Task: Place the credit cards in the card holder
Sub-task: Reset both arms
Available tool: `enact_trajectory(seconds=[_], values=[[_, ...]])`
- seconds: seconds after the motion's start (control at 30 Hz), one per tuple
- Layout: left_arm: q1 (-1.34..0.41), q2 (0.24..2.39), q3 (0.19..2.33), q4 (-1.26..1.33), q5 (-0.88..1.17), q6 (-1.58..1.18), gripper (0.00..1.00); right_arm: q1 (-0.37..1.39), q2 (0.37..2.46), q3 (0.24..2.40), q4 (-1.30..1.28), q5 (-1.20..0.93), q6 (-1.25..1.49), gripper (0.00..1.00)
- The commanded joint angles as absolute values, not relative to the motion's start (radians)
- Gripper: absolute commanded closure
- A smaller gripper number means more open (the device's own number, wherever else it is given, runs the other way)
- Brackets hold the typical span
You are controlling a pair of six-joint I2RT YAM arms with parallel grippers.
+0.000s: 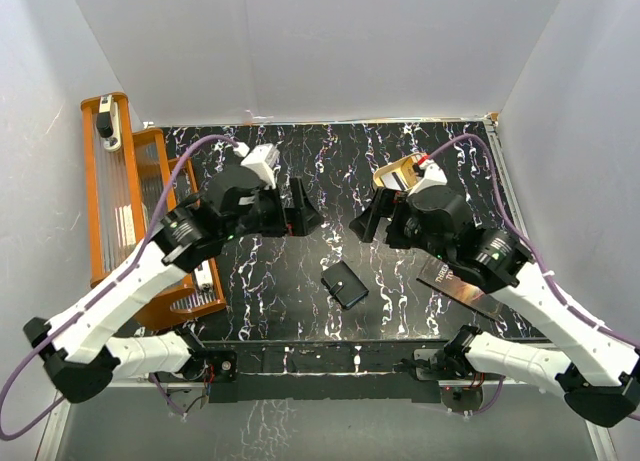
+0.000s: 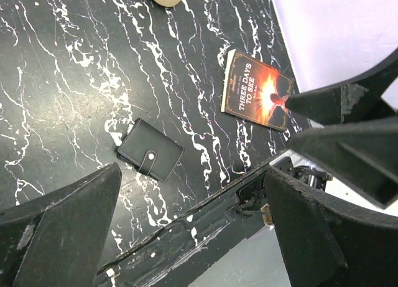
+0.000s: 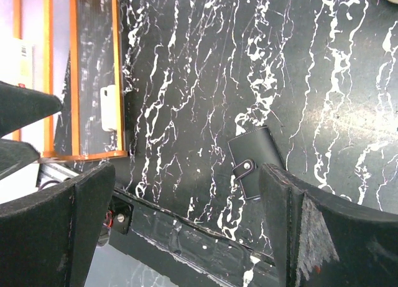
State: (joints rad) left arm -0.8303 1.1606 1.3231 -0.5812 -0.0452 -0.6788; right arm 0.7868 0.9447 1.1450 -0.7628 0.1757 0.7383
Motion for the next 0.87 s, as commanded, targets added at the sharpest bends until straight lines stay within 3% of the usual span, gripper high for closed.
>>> enact_trajectory(seconds=[0.0, 0.33, 0.83], values=[[-0.831, 1.047, 1.280, -0.572, -0.057, -0.645, 0.01, 0.785, 0.891, 1.200, -0.758, 0.205, 0.728, 0.02], [-0.831, 0.980, 1.188, -0.535, -0.048, -0.698, 0.01, 0.785, 0.785, 1.125, -0.691, 0.226, 0.757, 0.02], [-0.830, 0.914, 1.088, -0.437, -0.070, -0.701, 0.01, 0.785, 0.823, 1.080, -0.690, 0.181, 0.778, 0.02]])
